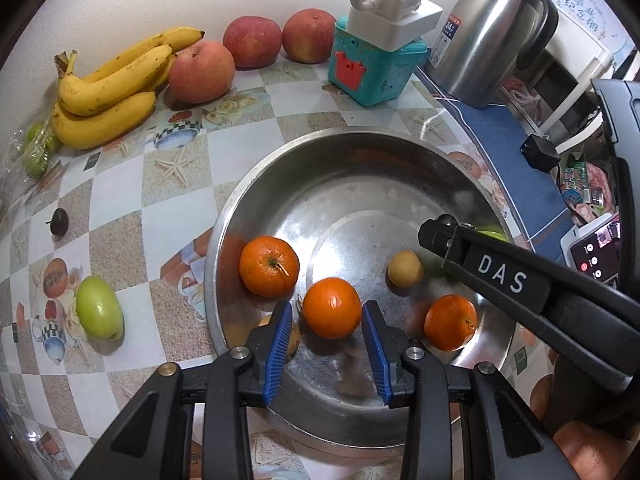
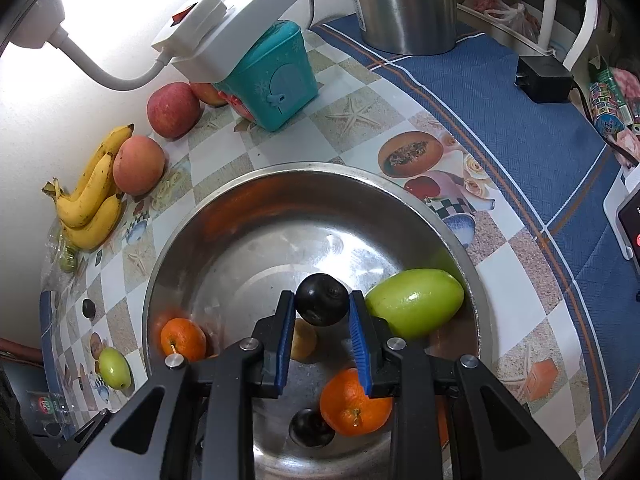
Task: Organize fruits
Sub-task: 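Lower both fruits into the basin and open both grippers, then withdraw both grippers from the basin toward the green mango and plum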
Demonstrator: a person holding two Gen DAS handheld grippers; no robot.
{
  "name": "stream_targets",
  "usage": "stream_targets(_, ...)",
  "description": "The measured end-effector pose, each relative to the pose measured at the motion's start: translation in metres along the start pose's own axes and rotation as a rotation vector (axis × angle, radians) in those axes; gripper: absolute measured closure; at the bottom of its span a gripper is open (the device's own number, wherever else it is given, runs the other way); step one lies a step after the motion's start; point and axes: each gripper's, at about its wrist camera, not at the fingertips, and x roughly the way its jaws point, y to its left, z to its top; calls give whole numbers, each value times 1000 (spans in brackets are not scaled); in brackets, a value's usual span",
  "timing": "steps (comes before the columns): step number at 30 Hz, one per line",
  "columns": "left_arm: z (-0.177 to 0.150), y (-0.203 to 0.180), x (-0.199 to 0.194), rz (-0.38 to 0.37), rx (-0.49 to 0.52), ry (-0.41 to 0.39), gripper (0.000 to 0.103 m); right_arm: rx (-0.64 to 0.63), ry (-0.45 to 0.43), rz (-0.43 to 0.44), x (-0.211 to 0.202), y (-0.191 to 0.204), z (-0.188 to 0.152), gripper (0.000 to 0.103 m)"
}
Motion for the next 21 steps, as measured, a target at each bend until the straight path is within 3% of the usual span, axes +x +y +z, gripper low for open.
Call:
stream_targets(2,1,0,-2,-4,0,-2,63,-8,2,-8,-1,2,1,74)
stream_targets(5,2,-1,-8,-10,0,-12,56,-22,-4,-3,-5,6,1,61)
stream_targets(10,5,4,-19,-16,-22,-25,47,-56,-22,-25,-15,16,2,57)
stream_targets(12,6,9,-23,-10,-38,-29,41,-64,-25,-36,-19,19,2,45)
stream_targets(21,10,67,-42,108,-238,-48,28,-128,-4,-76,-28,34,-1,33)
